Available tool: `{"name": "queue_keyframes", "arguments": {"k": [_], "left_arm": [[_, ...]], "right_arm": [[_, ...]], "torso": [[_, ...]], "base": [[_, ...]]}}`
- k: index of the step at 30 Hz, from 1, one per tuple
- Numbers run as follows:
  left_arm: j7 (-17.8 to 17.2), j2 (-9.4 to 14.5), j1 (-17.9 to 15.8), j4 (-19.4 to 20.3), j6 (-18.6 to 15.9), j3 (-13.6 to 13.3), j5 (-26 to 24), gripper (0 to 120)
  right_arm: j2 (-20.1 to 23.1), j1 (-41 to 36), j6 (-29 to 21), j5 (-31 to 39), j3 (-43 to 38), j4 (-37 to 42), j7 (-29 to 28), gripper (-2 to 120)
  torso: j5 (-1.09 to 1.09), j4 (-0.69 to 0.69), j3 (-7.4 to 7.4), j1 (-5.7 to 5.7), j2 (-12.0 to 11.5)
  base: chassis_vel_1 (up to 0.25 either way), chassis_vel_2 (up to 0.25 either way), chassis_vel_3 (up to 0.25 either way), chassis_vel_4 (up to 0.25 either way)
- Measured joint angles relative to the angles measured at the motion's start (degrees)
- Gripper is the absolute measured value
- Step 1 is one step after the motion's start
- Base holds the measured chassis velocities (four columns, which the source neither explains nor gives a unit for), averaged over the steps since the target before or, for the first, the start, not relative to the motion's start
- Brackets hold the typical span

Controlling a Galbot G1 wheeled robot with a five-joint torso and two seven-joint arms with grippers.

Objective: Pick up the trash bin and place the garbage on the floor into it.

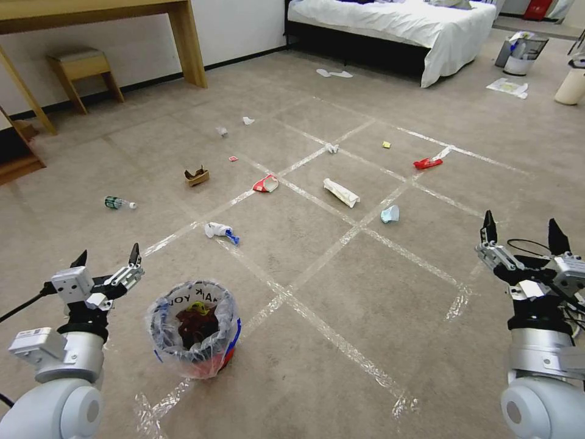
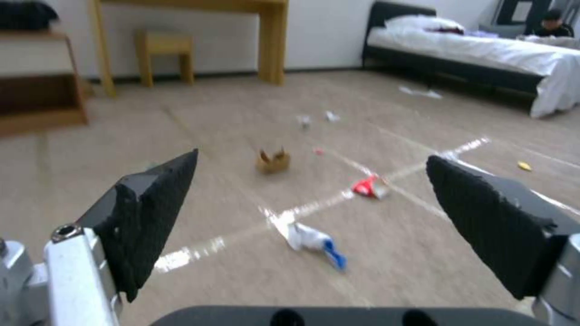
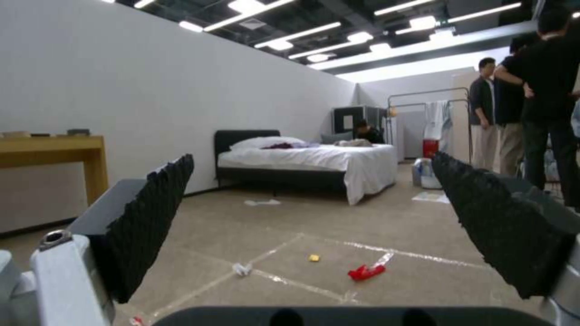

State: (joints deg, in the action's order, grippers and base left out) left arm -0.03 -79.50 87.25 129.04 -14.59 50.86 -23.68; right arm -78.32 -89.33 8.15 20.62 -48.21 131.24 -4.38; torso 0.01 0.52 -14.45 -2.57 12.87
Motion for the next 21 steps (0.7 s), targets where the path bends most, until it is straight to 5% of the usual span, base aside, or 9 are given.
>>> {"name": "queue_keyframes", "arguments": {"k": [9,11,12,15,21], "left_arm": [[-4.96,6.98,0.33,-2.61,-13.55,-1.20,-9.39,100],[-8.98,11.79,0.44,-5.77,-19.89,-1.04,-18.50,100],[-13.23,14.81,-0.01,-7.87,-24.01,-1.55,-26.98,99],[-15.20,17.43,-0.52,-10.32,-26.51,-2.82,-32.88,99],[-15.93,19.46,-2.08,-13.94,-27.90,-5.01,-36.74,99]], "right_arm": [[0.21,0.33,0.01,0.11,0.01,-0.81,-0.01,100],[0.39,0.83,0.01,0.15,0.63,-1.28,-0.01,100],[0.39,0.88,0.03,0.12,0.87,-1.49,-0.01,100],[0.31,0.88,0.08,0.10,0.88,-1.51,-0.01,100],[0.12,0.90,0.09,-0.02,0.83,-1.54,-0.01,100]], "torso": [[0.01,0.01,0.00,0.00,0.00],[0.01,-0.01,0.00,0.00,0.00],[0.01,0.00,0.00,0.00,0.00],[0.01,0.01,0.00,0.00,0.00],[0.00,0.01,0.00,0.00,0.00]], "base": [[0.000,0.000,0.000,0.000],[0.000,0.000,0.000,0.000],[0.000,0.000,0.000,0.000],[0.000,0.000,0.000,0.000],[0.000,0.000,0.000,0.000]]}}
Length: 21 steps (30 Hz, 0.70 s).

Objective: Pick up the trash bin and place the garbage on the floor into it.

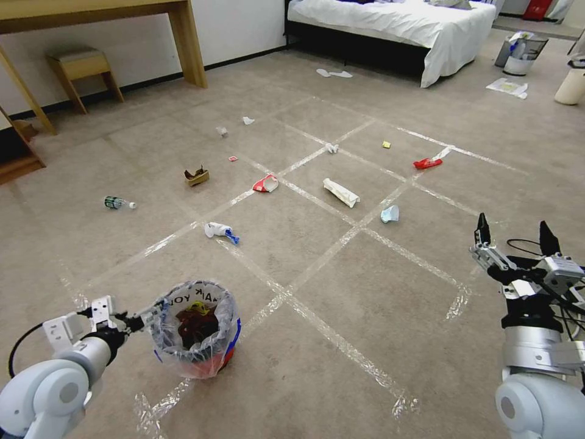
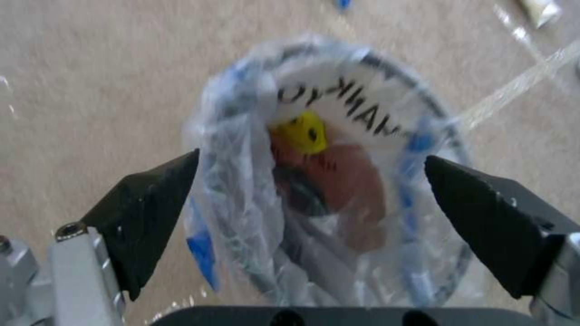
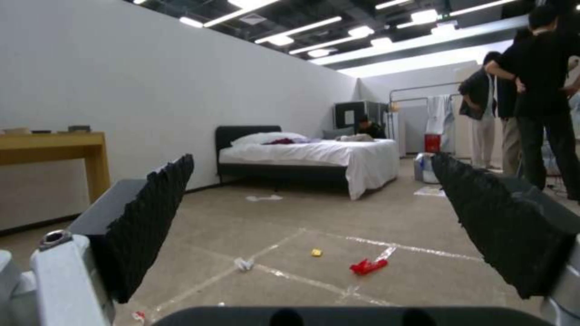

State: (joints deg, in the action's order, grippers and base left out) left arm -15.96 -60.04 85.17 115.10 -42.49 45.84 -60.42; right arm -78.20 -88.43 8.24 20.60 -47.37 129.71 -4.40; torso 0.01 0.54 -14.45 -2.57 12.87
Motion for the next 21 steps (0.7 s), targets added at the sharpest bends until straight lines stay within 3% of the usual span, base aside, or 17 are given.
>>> {"name": "queue_keyframes", "arguments": {"k": [8,21], "left_arm": [[0.56,0.86,-2.67,-6.27,-0.08,-3.62,-1.17,98],[4.37,2.49,-7.09,-16.49,1.56,-8.26,2.57,98]], "right_arm": [[-0.51,-0.36,0.08,-0.86,-0.16,-0.28,0.01,100],[-1.01,-0.28,0.30,-2.02,-0.12,-1.69,0.04,100]], "torso": [[0.00,-0.01,0.00,0.00,0.00],[-0.01,-0.01,0.00,0.00,0.00]], "base": [[0.000,0.000,0.000,0.000],[0.000,0.000,0.000,0.000]]}}
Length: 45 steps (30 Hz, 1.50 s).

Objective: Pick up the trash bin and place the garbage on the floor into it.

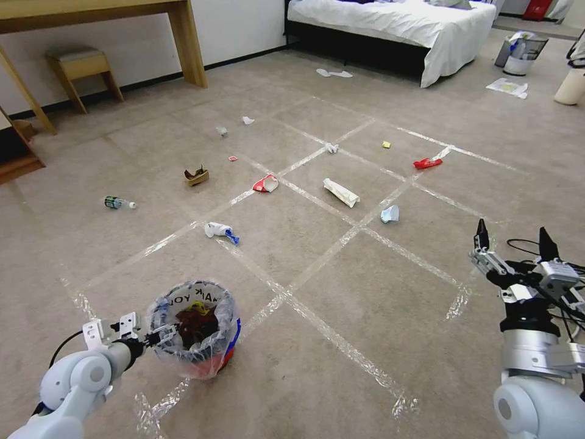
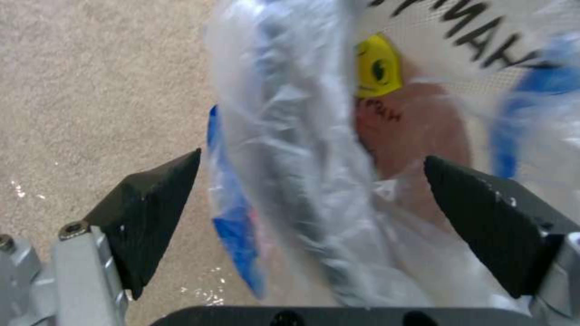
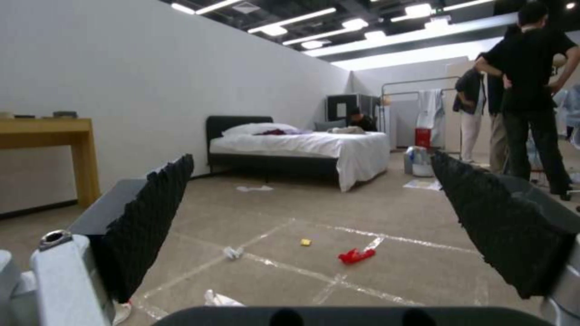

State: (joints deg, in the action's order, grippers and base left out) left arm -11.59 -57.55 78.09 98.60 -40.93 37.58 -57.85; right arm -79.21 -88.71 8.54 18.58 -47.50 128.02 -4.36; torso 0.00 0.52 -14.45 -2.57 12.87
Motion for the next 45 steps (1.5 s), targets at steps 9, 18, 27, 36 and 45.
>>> {"name": "queue_keyframes", "arguments": {"k": [9,18,27,36,45], "left_arm": [[0.82,0.21,-1.18,-1.48,0.58,-0.90,1.16,98],[1.76,0.35,-2.76,-5.71,0.82,-1.97,1.88,98],[3.45,1.02,-3.61,-7.61,1.24,-2.55,2.61,77],[3.53,1.08,-4.26,-8.11,1.35,-3.87,2.80,45],[4.45,1.25,-3.82,-8.05,1.97,-3.71,4.33,14]], "right_arm": [[0.03,0.13,0.39,-0.30,0.02,-0.98,0.00,100],[0.01,1.08,0.50,-0.75,1.14,-2.18,0.01,100],[0.02,1.91,0.56,-0.93,1.84,-3.43,0.00,100],[0.02,2.40,0.64,-0.89,1.96,-3.93,-0.02,100],[0.05,2.66,0.73,-0.85,2.14,-4.27,-0.06,100]], "torso": [[0.00,0.01,0.00,0.00,0.00],[0.00,0.01,0.00,0.00,0.00],[0.00,0.01,0.00,0.00,0.00],[-0.02,0.00,0.01,0.00,0.01],[0.00,0.00,0.01,0.00,0.01]], "base": [[0.000,0.000,0.000,0.000],[0.000,0.000,0.000,0.000],[0.000,0.000,0.000,0.000],[0.000,0.000,0.000,0.000],[0.000,0.000,0.000,0.000]]}}
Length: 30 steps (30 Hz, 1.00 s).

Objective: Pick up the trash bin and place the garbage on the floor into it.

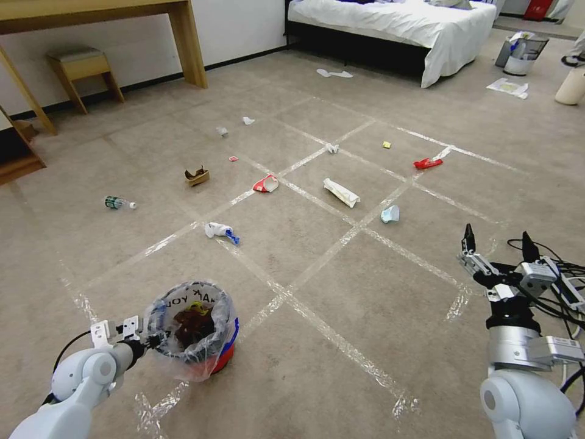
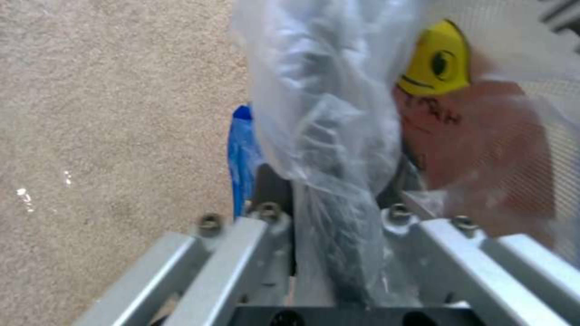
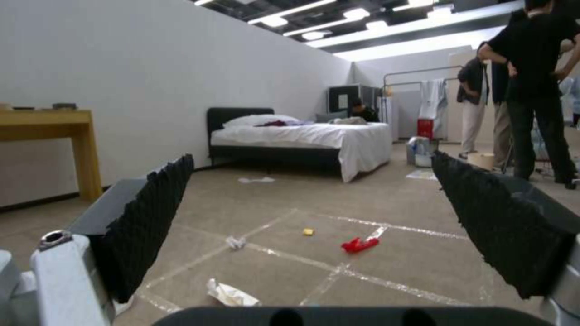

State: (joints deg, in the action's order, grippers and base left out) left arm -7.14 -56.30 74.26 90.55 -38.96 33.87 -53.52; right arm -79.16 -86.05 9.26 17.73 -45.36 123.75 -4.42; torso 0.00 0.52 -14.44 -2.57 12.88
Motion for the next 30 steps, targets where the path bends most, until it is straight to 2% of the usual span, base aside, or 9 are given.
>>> {"name": "queue_keyframes", "arguments": {"k": [1,4,11,14,17,20,23,26,30], "left_arm": [[0.27,0.01,0.16,0.00,0.34,0.05,0.35,5],[0.68,-0.02,0.32,0.11,0.49,0.15,0.61,0],[0.69,-0.68,0.93,1.08,0.79,1.30,0.97,0],[0.27,-1.21,1.49,2.97,0.79,3.13,0.98,0],[-2.49,-1.64,2.83,7.87,0.23,7.18,-1.58,0],[-3.84,-1.58,3.67,10.53,-0.17,8.90,-3.19,0],[-6.70,-0.75,6.19,17.28,-1.08,12.85,-7.17,0],[-8.65,0.00,8.13,21.28,-1.77,15.41,-10.12,0],[-9.33,1.07,10.55,23.98,-2.34,17.66,-11.23,0]], "right_arm": [[-0.04,0.09,0.01,0.00,0.26,-0.09,0.00,100],[-0.05,0.17,0.01,0.00,0.43,-0.21,-0.01,100],[0.22,0.19,0.11,0.13,0.60,-0.47,0.09,100],[0.41,0.02,0.24,0.27,0.59,-0.63,0.01,100],[0.87,-0.31,0.05,1.61,0.56,-0.44,-0.33,100],[1.11,-0.36,-0.17,2.28,0.57,-0.15,-0.60,99],[1.68,-0.62,-1.42,4.22,0.52,0.84,-1.17,99],[1.87,-0.77,-2.38,4.84,0.25,1.47,-1.32,99],[1.93,-0.72,-2.61,5.33,0.11,1.73,-1.32,99]], "torso": [[0.01,0.00,0.00,0.00,0.00],[0.02,0.02,0.00,0.00,0.00],[0.04,0.02,-0.01,0.00,0.00],[0.02,0.00,-0.02,0.00,-0.01],[0.01,0.01,-0.02,0.00,-0.01],[0.00,0.01,-0.01,0.00,-0.01],[0.00,0.01,-0.01,0.00,-0.01],[0.00,0.01,-0.01,0.00,0.00],[0.00,0.01,-0.01,0.00,-0.01]], "base": [[0.000,0.000,0.000,0.000],[0.000,0.000,0.000,0.000],[0.000,0.000,0.000,0.000],[0.000,0.000,0.000,0.000],[0.000,0.000,0.000,0.000],[0.000,0.000,0.000,0.000],[0.000,0.000,0.000,0.000],[0.000,0.000,0.000,0.000],[0.000,0.000,0.000,0.000]]}}
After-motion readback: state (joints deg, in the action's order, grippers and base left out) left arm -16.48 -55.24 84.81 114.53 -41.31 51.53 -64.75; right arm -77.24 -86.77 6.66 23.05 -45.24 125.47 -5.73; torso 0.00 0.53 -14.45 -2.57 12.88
